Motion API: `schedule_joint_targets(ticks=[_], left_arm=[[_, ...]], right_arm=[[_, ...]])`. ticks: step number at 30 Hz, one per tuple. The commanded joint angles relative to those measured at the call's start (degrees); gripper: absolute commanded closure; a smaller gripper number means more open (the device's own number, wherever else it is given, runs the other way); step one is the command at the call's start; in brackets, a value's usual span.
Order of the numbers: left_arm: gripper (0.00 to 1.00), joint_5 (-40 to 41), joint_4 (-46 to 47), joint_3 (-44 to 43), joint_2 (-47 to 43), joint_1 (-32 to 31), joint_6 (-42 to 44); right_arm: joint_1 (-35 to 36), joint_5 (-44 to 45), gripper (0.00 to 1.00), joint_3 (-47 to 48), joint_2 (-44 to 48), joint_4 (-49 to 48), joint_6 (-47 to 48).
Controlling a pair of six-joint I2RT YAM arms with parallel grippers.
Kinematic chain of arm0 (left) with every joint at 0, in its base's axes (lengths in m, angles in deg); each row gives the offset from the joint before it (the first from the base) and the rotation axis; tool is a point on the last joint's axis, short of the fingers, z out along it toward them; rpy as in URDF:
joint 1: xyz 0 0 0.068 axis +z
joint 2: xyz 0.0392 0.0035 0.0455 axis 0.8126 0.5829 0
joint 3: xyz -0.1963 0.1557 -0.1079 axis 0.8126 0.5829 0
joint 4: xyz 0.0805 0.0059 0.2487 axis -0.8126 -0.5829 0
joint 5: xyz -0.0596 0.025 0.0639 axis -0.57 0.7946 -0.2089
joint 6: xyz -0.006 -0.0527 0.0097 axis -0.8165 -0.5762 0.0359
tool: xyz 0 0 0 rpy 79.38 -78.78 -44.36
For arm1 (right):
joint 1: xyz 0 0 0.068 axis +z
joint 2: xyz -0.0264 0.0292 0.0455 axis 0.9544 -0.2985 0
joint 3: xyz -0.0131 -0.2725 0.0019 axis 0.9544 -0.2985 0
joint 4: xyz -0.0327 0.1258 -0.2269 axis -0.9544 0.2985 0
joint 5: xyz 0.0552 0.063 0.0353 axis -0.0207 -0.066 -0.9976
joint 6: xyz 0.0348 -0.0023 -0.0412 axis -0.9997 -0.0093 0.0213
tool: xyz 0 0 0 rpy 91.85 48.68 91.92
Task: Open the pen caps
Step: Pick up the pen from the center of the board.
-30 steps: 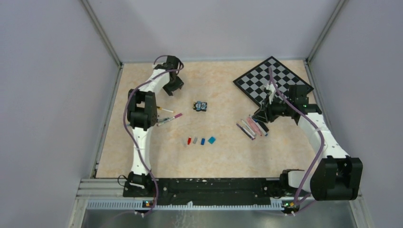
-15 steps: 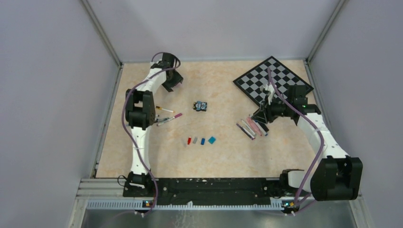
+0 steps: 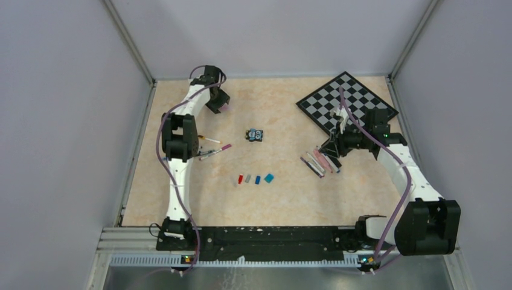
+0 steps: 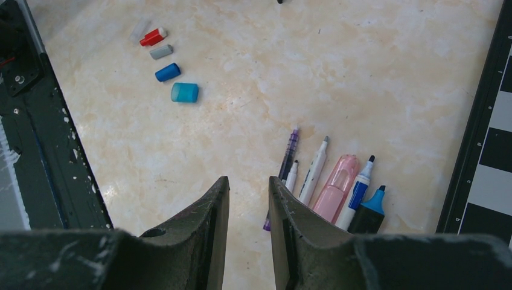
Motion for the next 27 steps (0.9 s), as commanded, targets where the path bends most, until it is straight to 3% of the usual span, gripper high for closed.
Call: schedule_joint_targets(ticks=[1, 12, 27], left_arm=[[0.45, -1.68, 0.25, -1.48, -0.06, 0.75, 0.52], [0.53, -2.68, -2.45, -1.95, 1.48, 1.43, 1.66], [0.62, -1.74, -7.69, -1.08, 1.96, 2.51, 10.70]], right_arm=[[0.61, -0.58, 0.71, 0.06, 1.20, -1.59, 0.27], [0.68, -0.55, 0.71, 0.06, 1.49, -1.59, 0.38], [0.69, -0.84, 0.71, 0.06, 1.93, -1.48, 0.54]])
